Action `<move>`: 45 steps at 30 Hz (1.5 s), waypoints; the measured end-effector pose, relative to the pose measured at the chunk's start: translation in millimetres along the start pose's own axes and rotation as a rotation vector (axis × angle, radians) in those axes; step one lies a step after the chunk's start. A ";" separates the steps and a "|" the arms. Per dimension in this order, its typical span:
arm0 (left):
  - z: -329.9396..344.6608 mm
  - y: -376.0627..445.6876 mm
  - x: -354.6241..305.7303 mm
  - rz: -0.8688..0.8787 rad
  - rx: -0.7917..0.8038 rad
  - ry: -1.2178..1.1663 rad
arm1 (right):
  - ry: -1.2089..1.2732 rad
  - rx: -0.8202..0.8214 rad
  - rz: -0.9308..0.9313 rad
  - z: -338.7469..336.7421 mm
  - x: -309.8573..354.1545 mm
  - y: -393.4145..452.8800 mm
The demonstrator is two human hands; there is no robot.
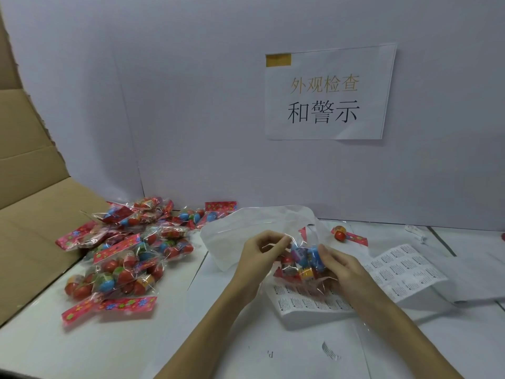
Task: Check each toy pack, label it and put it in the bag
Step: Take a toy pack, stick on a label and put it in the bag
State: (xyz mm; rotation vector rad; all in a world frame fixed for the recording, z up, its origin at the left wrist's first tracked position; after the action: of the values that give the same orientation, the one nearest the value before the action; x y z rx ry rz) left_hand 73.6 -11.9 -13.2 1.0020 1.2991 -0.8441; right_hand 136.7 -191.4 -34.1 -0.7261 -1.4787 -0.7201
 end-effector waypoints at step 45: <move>-9.8 3.1 -2.5 -0.002 -0.135 -0.183 | 0.023 -0.179 -0.156 -10.7 15.9 -9.3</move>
State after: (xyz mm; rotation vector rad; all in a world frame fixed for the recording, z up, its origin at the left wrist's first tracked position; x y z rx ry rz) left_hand 72.7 -1.8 -10.4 0.7983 1.1843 -0.8181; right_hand 135.3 -205.2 -18.0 -0.7406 -1.4731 -0.9866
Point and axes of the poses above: each hand's wrist, its own y-axis towards the middle knuckle, its own z-axis out of the palm, x = y × z, the point moved 5 cm from there along y, towards the middle knuckle, and after that the axes turned 2 degrees about x, right-handed, at the moved point
